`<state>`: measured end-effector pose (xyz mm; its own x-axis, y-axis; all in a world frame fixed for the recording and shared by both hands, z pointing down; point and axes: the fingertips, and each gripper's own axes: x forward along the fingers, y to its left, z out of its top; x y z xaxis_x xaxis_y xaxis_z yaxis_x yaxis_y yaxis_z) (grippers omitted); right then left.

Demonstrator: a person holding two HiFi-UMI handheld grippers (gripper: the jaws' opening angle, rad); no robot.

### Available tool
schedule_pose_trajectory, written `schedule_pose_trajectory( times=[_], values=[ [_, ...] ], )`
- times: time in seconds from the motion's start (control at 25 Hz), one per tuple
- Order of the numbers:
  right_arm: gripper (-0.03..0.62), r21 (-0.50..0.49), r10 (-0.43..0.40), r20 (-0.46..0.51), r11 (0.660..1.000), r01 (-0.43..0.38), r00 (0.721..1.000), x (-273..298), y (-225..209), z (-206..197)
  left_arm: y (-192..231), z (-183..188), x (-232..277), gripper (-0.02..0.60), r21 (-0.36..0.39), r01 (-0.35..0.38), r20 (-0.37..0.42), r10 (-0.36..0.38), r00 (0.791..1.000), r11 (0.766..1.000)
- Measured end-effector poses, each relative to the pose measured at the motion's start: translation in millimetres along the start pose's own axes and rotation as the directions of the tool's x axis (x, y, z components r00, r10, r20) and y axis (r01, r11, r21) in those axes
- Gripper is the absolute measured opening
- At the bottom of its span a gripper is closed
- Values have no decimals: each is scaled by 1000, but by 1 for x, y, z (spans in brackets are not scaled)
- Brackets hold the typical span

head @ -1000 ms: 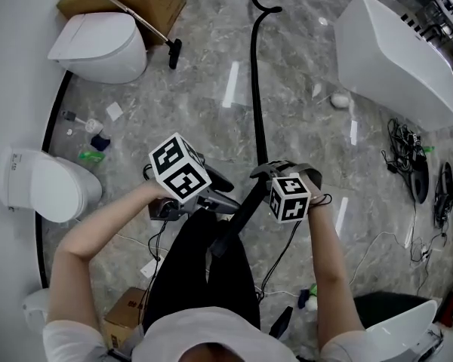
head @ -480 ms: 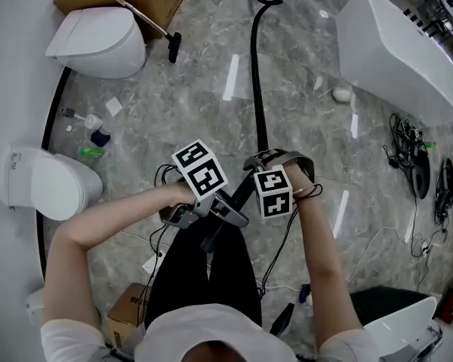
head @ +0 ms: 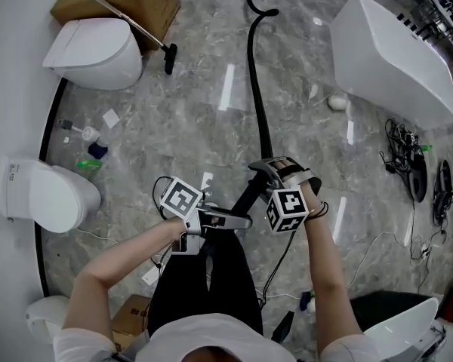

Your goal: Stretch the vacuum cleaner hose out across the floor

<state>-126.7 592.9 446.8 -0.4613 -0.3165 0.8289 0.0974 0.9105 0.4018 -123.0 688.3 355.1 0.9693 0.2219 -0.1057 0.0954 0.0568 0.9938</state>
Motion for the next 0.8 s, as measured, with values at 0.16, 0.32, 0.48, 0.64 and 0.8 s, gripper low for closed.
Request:
schedule_pose_trajectory(
  times=[0.16,0.32,0.48,0.64,0.8],
  values=[
    [181,99,-163,49,982,158,985,-26,-27,2,-21,8,1,147,-13,174,78,-172,982,985],
    [181,371,-304,55,890,263,951,-69,-41,-25,-40,28,-35,140,-44,420,302,-389,870,906],
    [181,843,-435,203,533,69,877,-90,-30,-54,-72,46,-66,121,99,698,478,-649,592,710],
    [181,888,-559,407,55,-457,723,-71,-15,-52,-83,39,-42,107,163,728,421,-714,559,666],
    [191,361,-715,510,-327,-873,478,-39,-2,-30,-82,44,-44,104,172,772,444,-748,494,612]
  ],
)
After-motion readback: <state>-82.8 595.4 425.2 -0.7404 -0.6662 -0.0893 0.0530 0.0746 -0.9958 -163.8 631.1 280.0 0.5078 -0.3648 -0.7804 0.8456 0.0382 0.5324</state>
